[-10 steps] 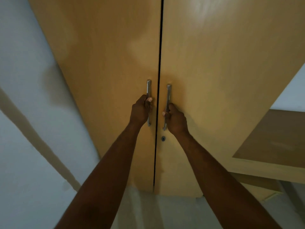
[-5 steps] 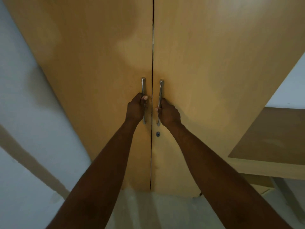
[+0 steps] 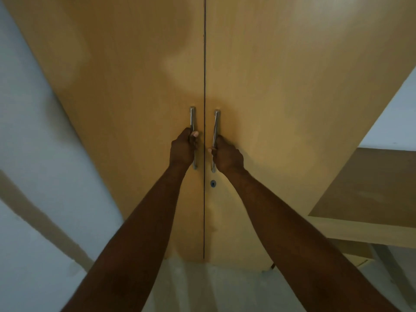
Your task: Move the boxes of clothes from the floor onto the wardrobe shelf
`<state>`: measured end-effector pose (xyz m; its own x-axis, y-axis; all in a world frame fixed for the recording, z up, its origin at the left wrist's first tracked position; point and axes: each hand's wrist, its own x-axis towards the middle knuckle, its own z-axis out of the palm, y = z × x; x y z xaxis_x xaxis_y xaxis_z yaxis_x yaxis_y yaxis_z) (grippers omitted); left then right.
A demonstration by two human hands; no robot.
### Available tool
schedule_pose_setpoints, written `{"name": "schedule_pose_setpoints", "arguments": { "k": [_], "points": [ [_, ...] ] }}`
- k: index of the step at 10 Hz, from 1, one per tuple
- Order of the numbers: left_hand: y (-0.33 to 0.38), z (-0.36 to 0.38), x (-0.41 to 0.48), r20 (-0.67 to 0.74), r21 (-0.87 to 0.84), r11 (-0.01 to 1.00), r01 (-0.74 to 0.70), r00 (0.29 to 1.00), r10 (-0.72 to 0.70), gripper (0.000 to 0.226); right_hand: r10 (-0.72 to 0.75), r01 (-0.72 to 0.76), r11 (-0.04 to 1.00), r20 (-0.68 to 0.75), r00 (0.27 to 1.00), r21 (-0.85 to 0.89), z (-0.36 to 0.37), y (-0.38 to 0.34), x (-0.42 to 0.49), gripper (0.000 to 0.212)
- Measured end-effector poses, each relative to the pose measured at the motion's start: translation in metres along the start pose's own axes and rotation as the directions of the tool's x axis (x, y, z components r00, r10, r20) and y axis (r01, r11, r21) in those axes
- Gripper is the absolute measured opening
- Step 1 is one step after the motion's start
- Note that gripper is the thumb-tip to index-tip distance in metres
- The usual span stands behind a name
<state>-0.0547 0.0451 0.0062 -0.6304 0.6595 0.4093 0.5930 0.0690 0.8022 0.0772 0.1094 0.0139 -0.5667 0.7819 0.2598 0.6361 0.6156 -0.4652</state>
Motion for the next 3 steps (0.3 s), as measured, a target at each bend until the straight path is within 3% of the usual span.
{"name": "schedule_pose_setpoints", "arguments": {
  "k": [2,3],
  "points": [
    [0.010,-0.009,0.000,0.084,0.225,0.969,0.102,0.989,-0.124,0.042,0.024,-0.023,1.000,0.203,0.979,-0.006,-0.010,0.006,-0.008,0.036],
    [-0.003,-0.010,-0.015,0.124,0.243,0.953,0.178,0.969,-0.213,0.043,0.012,-0.017,1.000,0.279,0.960,0.015,-0.003,0.017,-0.022,0.041]
  ]
}}
